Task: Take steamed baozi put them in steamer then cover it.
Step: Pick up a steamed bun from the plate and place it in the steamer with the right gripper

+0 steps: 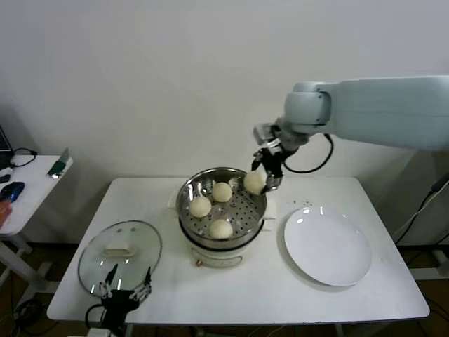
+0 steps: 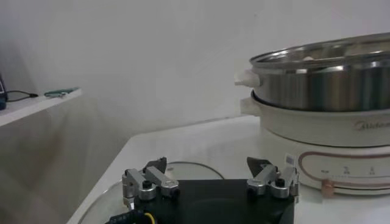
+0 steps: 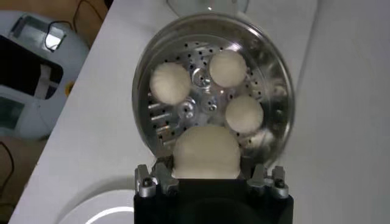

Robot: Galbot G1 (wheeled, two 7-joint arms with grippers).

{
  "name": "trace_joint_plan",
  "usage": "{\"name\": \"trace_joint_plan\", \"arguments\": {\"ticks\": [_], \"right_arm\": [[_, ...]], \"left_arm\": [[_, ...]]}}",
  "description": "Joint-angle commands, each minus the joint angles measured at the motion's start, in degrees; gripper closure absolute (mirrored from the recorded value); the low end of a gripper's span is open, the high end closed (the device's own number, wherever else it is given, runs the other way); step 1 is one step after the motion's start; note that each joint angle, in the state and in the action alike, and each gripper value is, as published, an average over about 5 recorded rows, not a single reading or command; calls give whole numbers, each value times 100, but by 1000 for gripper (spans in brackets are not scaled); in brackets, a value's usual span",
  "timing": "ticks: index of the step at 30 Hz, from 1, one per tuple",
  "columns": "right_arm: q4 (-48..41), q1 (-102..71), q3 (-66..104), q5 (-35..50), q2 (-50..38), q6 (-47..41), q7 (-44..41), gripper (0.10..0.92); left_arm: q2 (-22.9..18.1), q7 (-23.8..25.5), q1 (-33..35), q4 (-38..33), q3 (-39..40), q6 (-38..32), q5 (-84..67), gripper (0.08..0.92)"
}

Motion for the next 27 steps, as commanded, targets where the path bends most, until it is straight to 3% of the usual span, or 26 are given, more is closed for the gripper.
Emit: {"name": "trace_joint_plan", "arguments": {"ticks": [1, 27], "right_arm": [[-454, -1015, 136, -145, 709, -333, 472, 321], [-989, -1825, 292, -1028, 715, -354, 667, 319]], "left_arm": [[9, -1, 0, 7, -23, -3, -13, 177], [-13, -8, -80, 135, -60, -27, -29, 177]]}}
